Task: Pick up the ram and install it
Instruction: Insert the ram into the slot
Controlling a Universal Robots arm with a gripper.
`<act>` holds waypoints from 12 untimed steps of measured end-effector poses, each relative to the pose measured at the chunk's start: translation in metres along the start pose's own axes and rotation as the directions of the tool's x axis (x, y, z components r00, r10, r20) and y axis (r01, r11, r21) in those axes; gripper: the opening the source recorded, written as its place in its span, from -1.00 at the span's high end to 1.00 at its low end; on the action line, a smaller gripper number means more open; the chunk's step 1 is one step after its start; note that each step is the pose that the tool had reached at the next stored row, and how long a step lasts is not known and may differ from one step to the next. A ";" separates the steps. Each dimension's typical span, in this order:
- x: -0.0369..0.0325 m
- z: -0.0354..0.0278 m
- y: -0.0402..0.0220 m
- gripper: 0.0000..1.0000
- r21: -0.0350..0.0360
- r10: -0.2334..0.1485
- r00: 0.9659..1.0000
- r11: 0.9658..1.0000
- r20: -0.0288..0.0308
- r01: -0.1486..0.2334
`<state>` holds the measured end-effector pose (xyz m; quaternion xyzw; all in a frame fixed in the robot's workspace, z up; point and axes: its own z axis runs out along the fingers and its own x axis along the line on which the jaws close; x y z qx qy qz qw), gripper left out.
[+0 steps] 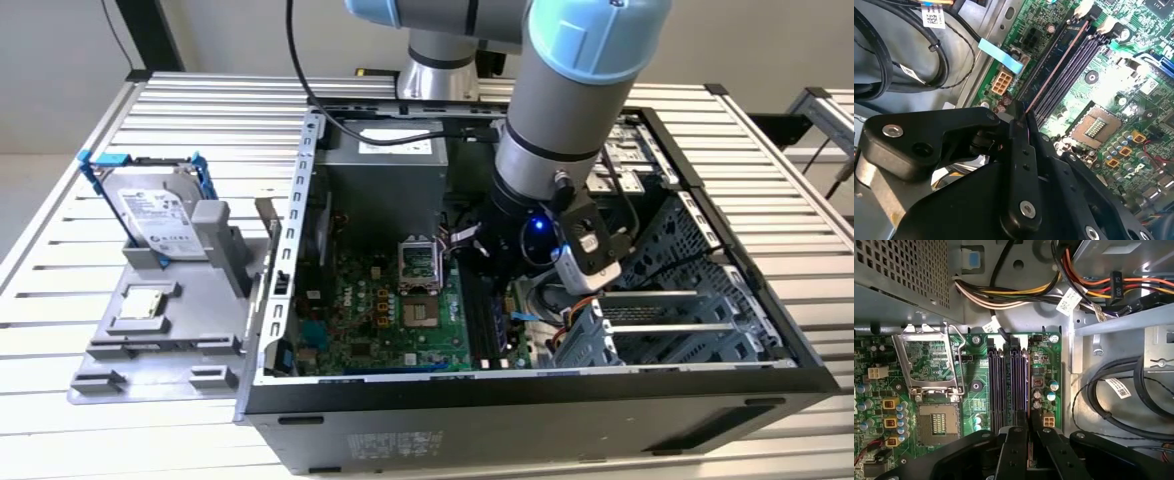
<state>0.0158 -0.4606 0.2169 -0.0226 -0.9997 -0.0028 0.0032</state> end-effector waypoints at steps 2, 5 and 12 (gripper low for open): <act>0.0000 0.0005 0.0000 1.00 0.000 -0.001 1.000 1.000 -0.004 0.001; 0.0000 0.0006 0.0000 1.00 0.001 -0.003 1.000 1.000 -0.008 0.003; -0.0001 0.0016 -0.0007 1.00 0.001 -0.004 1.000 1.000 -0.009 0.004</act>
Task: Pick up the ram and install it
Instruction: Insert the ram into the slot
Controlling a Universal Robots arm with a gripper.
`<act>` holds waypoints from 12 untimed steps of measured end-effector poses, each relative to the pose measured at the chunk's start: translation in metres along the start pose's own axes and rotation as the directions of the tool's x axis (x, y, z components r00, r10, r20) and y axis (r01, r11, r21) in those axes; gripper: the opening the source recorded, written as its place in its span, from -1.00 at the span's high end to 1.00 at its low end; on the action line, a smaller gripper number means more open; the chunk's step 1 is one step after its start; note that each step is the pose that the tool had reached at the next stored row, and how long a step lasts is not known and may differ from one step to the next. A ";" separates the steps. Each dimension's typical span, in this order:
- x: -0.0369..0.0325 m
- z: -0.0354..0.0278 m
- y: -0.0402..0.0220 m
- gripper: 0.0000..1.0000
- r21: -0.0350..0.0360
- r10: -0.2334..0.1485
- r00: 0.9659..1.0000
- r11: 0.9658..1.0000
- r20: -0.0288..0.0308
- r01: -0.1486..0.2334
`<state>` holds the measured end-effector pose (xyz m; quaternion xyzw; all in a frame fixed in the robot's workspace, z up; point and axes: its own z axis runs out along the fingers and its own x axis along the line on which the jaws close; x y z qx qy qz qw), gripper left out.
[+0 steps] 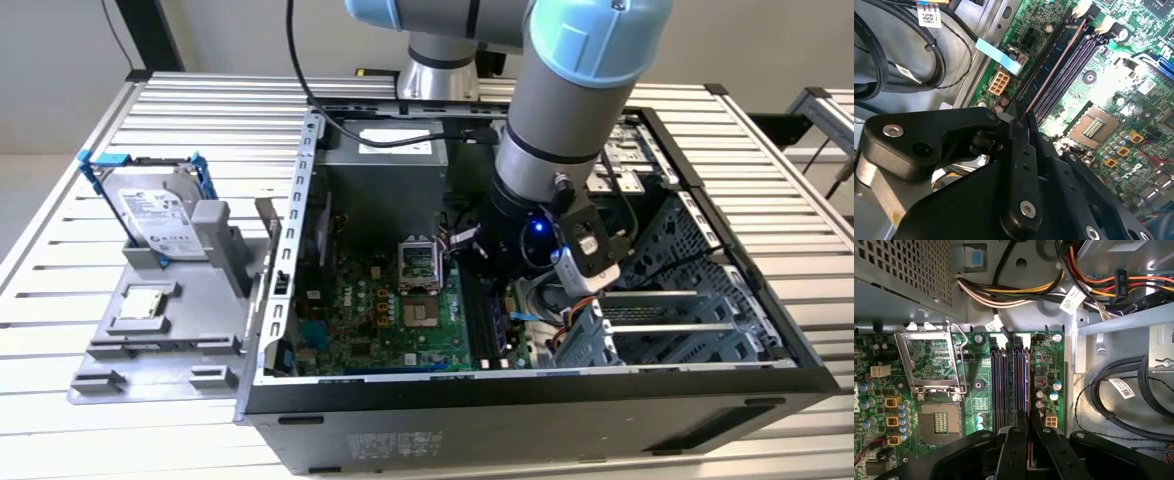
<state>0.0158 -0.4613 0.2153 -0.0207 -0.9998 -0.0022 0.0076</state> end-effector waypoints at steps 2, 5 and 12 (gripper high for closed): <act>0.0000 0.0013 0.0001 1.00 0.000 0.000 1.000 1.000 0.000 0.000; -0.0001 0.0047 0.0001 1.00 0.000 0.000 1.000 1.000 0.000 0.000; -0.0001 0.0057 0.0000 1.00 0.000 0.000 1.000 1.000 -0.002 0.000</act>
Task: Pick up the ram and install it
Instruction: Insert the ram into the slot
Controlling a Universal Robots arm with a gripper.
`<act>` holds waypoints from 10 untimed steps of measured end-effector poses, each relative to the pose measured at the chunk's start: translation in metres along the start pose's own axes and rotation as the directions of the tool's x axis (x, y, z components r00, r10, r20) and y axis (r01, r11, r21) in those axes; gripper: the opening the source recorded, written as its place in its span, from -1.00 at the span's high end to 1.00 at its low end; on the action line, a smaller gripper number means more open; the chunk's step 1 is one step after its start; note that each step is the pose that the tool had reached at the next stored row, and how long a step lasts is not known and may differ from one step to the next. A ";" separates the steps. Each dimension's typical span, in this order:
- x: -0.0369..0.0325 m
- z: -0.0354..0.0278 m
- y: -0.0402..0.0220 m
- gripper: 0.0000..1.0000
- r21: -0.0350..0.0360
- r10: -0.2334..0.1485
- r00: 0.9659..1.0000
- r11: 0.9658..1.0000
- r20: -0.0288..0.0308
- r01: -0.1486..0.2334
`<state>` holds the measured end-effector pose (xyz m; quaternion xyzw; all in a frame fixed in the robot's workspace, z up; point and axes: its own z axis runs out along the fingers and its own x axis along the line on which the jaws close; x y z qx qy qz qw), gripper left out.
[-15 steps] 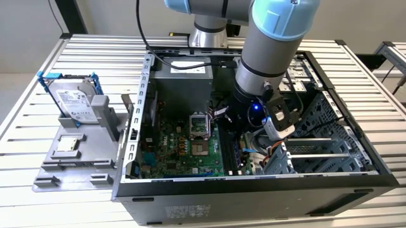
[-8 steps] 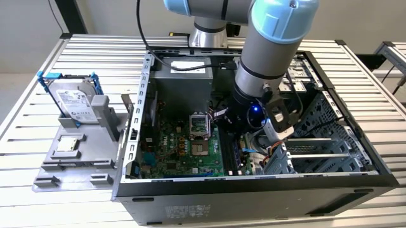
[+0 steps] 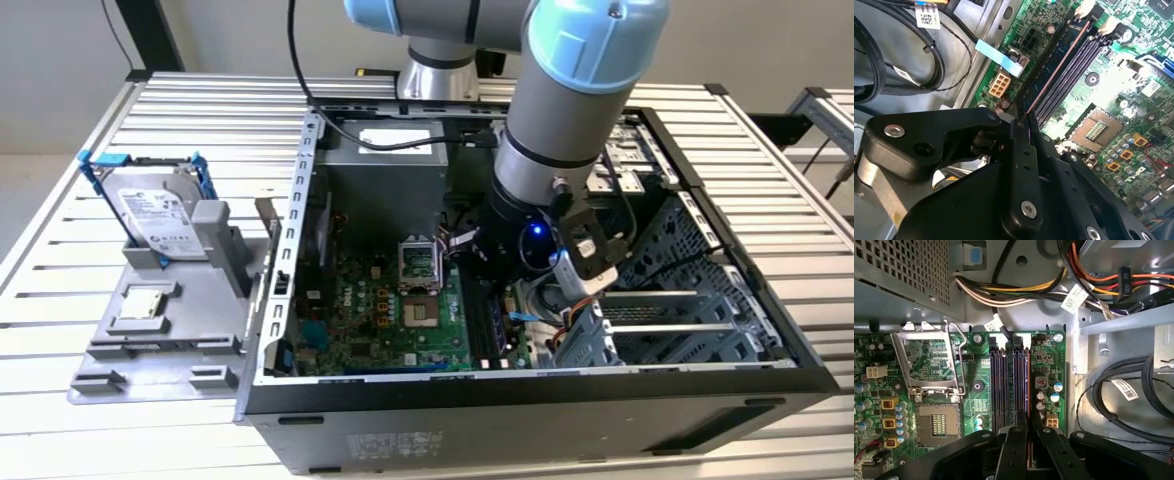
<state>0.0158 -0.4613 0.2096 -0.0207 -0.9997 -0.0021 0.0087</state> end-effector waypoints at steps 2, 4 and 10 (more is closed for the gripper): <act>0.0000 0.0000 0.0000 1.00 0.000 0.000 1.000 1.000 -0.001 0.000; 0.0000 0.0001 0.0000 1.00 0.000 0.000 1.000 1.000 -0.002 0.000; 0.0000 -0.0010 -0.0001 -1.00 0.000 0.000 1.000 1.000 -0.004 0.000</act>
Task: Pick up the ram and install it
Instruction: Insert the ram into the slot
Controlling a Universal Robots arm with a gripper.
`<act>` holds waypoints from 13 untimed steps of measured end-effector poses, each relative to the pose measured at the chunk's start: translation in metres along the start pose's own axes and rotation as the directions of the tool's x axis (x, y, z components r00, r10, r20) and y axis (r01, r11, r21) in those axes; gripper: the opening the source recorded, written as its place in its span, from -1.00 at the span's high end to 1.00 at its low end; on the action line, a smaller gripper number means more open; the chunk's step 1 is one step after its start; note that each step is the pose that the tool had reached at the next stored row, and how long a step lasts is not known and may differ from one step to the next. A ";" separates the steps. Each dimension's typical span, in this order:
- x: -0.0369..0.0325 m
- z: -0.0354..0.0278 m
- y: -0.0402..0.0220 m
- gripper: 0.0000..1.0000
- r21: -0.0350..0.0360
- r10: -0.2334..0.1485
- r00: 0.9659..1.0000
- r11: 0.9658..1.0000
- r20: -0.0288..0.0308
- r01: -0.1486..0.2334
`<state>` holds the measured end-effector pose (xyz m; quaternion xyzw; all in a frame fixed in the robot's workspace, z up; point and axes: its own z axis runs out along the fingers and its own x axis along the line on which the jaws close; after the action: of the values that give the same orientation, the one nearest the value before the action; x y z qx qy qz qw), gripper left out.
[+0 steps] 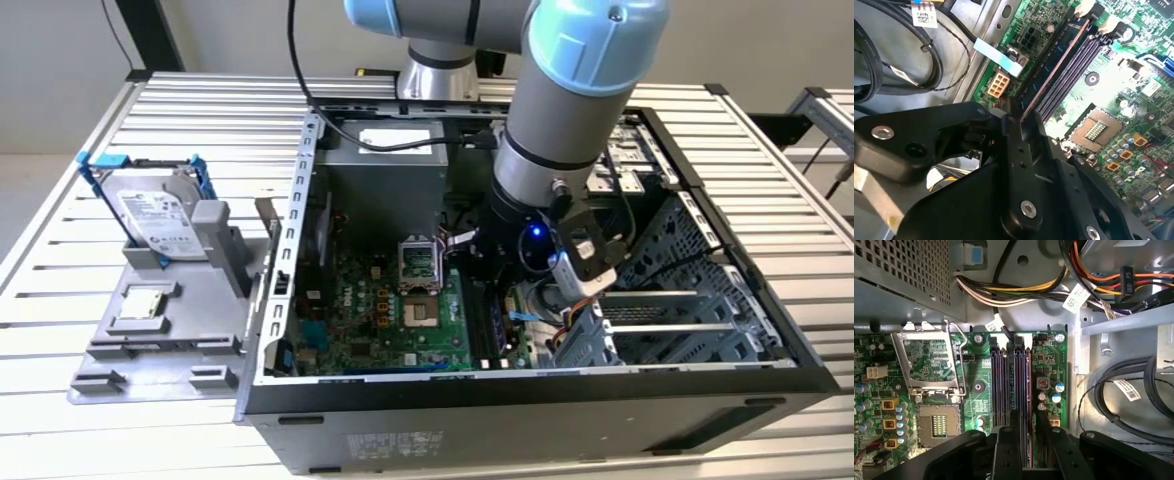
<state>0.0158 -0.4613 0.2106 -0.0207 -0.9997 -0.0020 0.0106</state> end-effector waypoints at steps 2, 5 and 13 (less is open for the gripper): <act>0.0001 -0.0079 0.0001 -1.00 -0.001 0.006 1.000 1.000 0.000 -0.006; 0.0005 -0.0215 0.0001 -1.00 -0.001 0.007 1.000 1.000 0.000 -0.007; 0.0011 -0.0342 0.0003 1.00 -0.002 0.006 1.000 1.000 0.000 -0.006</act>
<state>0.0155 -0.4612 0.2448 -0.0240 -0.9997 -0.0030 0.0105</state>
